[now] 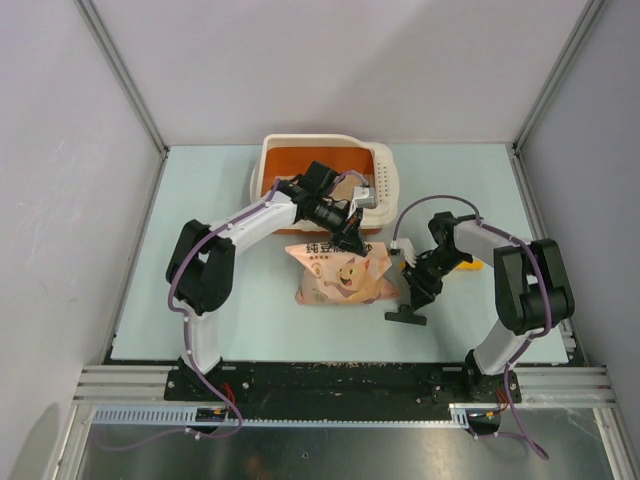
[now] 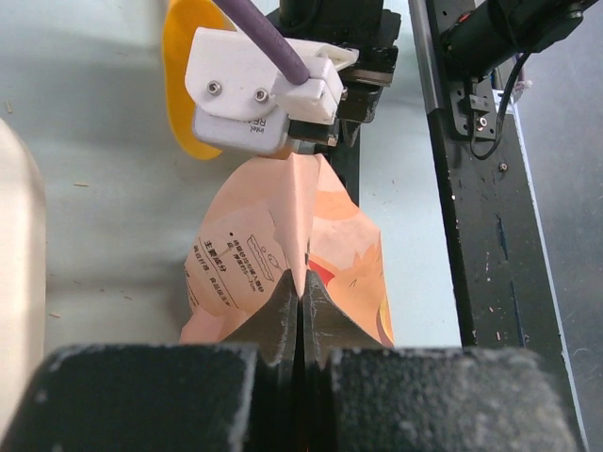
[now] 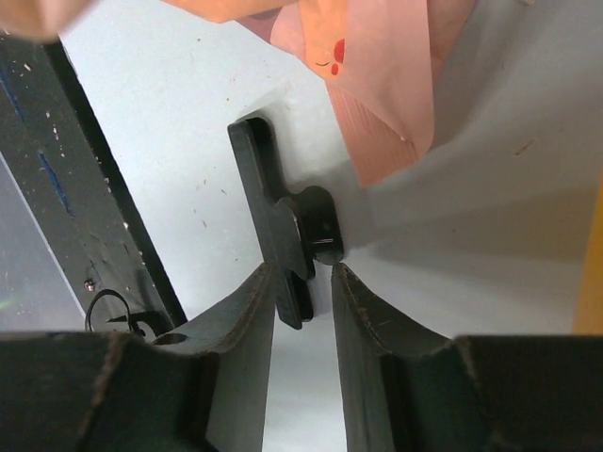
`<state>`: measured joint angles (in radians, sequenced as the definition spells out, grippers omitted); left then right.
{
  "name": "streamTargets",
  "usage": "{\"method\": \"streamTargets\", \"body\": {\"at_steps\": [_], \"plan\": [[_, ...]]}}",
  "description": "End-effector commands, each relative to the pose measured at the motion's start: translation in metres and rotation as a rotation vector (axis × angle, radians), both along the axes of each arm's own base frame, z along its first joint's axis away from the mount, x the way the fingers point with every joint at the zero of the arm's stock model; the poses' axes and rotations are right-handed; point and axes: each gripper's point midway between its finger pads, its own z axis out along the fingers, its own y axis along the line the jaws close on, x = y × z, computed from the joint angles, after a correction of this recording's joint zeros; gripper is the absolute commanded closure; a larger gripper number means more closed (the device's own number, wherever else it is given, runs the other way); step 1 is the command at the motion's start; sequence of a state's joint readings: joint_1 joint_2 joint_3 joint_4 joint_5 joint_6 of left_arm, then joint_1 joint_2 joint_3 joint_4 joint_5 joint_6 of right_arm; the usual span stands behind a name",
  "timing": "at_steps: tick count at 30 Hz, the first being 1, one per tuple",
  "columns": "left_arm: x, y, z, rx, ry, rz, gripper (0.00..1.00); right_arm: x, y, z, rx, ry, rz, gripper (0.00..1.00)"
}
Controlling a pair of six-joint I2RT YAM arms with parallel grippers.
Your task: Fill the litter box with clean litter
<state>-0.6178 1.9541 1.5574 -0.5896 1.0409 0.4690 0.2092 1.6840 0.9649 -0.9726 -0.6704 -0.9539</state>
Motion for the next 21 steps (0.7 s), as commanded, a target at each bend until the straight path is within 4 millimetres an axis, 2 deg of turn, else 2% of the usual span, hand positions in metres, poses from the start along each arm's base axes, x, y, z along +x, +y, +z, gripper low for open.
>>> {"method": "streamTargets", "body": {"at_steps": [1, 6, 9, 11, 13, 14, 17, 21], "plan": [[0.001, 0.001, 0.016, -0.009, -0.031, 0.019, 1.00, 0.000, 0.005, -0.006, 0.006, 0.006, 0.013, 0.69], [0.002, 0.000, 0.014, -0.005, -0.027, 0.020, 1.00, 0.002, 0.011, -0.011, 0.025, 0.023, 0.002, 0.70], [0.003, 0.000, 0.014, -0.005, -0.028, 0.023, 1.00, -0.004, 0.015, -0.015, 0.026, 0.052, 0.019, 0.72], [0.003, 0.001, 0.015, -0.005, -0.031, 0.024, 1.00, -0.008, 0.016, -0.016, 0.027, 0.067, 0.029, 0.80], [0.002, 0.000, 0.014, -0.005, -0.028, 0.022, 1.00, -0.009, 0.014, -0.013, 0.025, 0.068, 0.032, 0.95], [0.002, 0.000, 0.015, -0.005, -0.031, 0.023, 1.00, -0.009, 0.010, -0.011, 0.031, 0.060, 0.035, 0.98], [0.004, 0.000, 0.016, -0.010, -0.033, 0.023, 1.00, -0.008, -0.005, 0.008, 0.052, 0.044, 0.015, 1.00], [0.006, -0.002, 0.016, -0.017, -0.033, 0.017, 1.00, -0.020, -0.021, 0.051, 0.122, 0.025, 0.007, 1.00]]}}
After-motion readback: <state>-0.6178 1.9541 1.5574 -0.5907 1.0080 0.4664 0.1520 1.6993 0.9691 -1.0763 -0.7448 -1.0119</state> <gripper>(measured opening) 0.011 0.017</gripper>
